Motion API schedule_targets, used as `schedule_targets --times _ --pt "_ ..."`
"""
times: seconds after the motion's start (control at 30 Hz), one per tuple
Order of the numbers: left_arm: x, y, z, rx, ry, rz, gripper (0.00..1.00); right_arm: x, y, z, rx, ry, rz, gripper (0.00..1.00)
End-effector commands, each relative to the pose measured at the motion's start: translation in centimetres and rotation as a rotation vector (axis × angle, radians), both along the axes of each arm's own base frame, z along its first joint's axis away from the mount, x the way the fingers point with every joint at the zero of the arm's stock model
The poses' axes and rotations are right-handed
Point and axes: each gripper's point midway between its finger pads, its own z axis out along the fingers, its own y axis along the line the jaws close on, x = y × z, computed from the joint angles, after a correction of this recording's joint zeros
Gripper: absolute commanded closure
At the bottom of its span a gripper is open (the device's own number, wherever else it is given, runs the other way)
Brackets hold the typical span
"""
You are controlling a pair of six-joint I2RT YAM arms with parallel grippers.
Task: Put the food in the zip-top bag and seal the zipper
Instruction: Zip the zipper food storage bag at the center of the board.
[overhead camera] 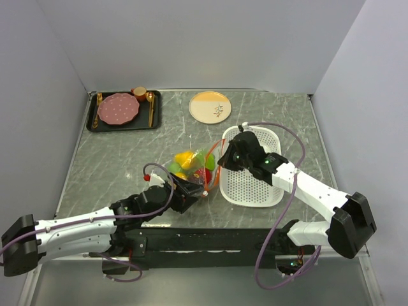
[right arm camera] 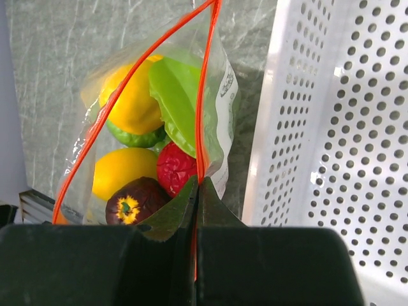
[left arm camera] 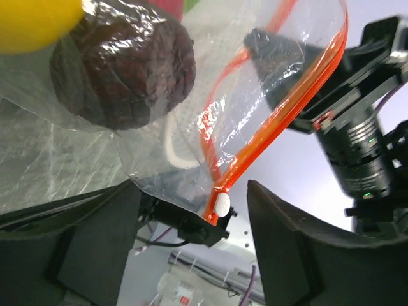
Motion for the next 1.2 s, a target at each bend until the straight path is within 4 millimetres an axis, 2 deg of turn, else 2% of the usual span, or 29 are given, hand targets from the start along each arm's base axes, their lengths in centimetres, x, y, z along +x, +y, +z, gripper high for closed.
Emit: schedule_targets --times 0.0,0.03,0.27,0.53,0.7,0.97,1.03,1.1,1.17 --pt "1.1 0.8 0.5 -0.059 0.006 0.093 0.3 0.6 0.1 1.9 0.053 -0.059 -0.014 1.0" --pt "1.2 0.8 0.9 -0.091 0.006 0.102 0.3 0.5 0.1 1.8 0.052 -0.058 -0.012 1.0" --pt "1.3 0.6 -0.5 -0.083 0.042 0.119 0.33 0.6 0.2 1.9 0.053 -0.058 -0.011 1.0" --pt "2.0 1.0 -0.7 -0.107 0.047 0.165 0.38 0.6 0.3 2.3 0.053 -0.065 -0.001 1.0" --pt "1.8 0.7 -0.6 -0.119 0.052 0.147 0.42 0.6 0.4 2.0 0.055 -0.057 0.0 1.0" --pt "0.6 -1.3 -0.1 -0.127 0.086 0.047 0.4 0.7 0.4 2.1 0.056 -0.056 -0.003 1.0" --pt "0.6 -1.3 -0.7 -0.12 0.097 0.052 0.4 0.7 0.5 2.3 0.057 -0.061 -0.002 1.0" --pt "0.9 -1.2 -0.3 -0.173 0.102 0.072 0.42 0.8 0.5 2.4 0.057 -0.063 -0.005 1.0" --pt "0.9 -0.6 -1.1 -0.174 0.118 0.092 0.44 0.7 0.5 2.5 0.06 -0.063 -0.003 1.0"
